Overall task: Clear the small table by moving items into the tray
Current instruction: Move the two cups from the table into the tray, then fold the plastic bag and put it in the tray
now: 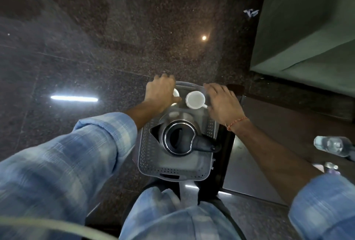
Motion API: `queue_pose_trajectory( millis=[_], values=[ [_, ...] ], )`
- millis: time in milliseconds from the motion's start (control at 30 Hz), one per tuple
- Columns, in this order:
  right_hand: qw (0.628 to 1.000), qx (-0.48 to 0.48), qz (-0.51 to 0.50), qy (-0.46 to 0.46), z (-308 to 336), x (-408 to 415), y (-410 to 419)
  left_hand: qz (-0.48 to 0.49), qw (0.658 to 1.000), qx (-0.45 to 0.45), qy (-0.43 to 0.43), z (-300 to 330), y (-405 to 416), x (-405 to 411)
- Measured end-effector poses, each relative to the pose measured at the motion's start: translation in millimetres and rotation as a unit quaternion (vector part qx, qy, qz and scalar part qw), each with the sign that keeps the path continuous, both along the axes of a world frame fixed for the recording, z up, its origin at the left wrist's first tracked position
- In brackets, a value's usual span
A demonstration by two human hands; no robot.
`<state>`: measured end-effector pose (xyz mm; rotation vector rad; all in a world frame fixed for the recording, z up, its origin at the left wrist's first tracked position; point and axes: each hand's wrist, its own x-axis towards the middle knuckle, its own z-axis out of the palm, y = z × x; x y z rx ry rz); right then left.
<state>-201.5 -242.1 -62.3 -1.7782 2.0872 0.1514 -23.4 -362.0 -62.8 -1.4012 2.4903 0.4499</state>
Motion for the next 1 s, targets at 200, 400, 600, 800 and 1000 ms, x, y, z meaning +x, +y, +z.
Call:
queue_pose_trajectory(
  millis=[200, 400, 600, 800, 1000],
  values=[
    [0.989, -0.019, -0.145, 0.024, 65, -69, 82, -0.096, 0.993, -0.038, 0.064, 76, 13, -70],
    [0.958, -0.074, -0.272, 0.043, 113, -136, 215, -0.220, 0.967, -0.037, 0.120, 129, 107, -176],
    [0.919, -0.106, -0.380, 0.019, 126, -200, 386, -0.307, 0.945, -0.026, 0.115, 139, 257, -272],
    [0.864, -0.120, -0.490, 0.014, 155, -255, 557, -0.370, 0.922, 0.000, 0.113, 145, 405, -359],
    [0.783, -0.156, -0.602, 0.006, 171, -292, 664, -0.415, 0.900, 0.026, 0.129, 152, 483, -422]
  ],
)
